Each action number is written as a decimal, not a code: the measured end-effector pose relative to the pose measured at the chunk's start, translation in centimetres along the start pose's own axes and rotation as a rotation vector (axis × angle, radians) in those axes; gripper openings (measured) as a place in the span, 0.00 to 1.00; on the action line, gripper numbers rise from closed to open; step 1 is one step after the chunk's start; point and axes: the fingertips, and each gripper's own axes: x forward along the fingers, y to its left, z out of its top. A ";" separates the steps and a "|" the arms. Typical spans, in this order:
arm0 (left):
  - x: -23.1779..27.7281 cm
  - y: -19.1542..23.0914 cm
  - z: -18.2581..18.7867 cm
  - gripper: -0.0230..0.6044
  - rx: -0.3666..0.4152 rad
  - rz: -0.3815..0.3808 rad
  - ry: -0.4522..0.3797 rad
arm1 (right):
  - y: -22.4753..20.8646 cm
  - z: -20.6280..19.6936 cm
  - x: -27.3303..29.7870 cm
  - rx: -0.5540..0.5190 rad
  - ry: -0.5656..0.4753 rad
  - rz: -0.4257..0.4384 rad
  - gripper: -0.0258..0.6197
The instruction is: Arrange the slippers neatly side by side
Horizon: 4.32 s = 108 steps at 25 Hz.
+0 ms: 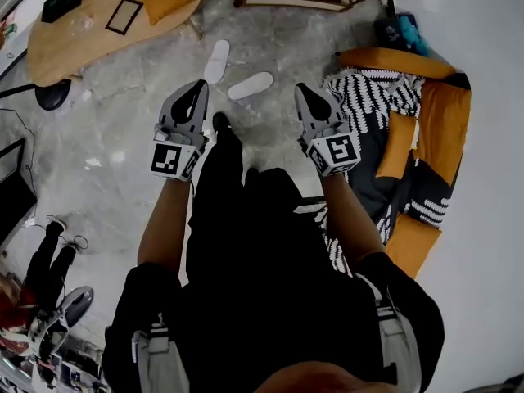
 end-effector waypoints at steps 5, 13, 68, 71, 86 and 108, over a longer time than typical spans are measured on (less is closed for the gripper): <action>3.8 2.9 -3.9 0.06 -0.021 0.016 0.028 | -3.1 -3.5 5.4 -0.003 0.060 0.005 0.09; 8.7 6.2 -16.2 0.06 -0.024 0.113 0.149 | -8.1 -15.4 16.0 0.061 0.147 0.108 0.09; 9.3 12.6 -60.8 0.06 -0.281 0.176 0.453 | -13.0 -73.5 25.5 -0.087 0.927 -0.191 0.11; 9.7 12.0 -60.4 0.06 -0.272 0.163 0.464 | -14.4 -71.6 25.5 -0.159 0.905 -0.158 0.10; 10.4 10.7 -60.9 0.06 -0.272 0.193 0.473 | -17.8 -65.1 33.0 -0.704 0.743 0.168 0.10; 8.4 11.0 -64.6 0.06 -0.281 0.206 0.515 | -17.7 -69.9 34.9 -0.603 0.807 0.162 0.17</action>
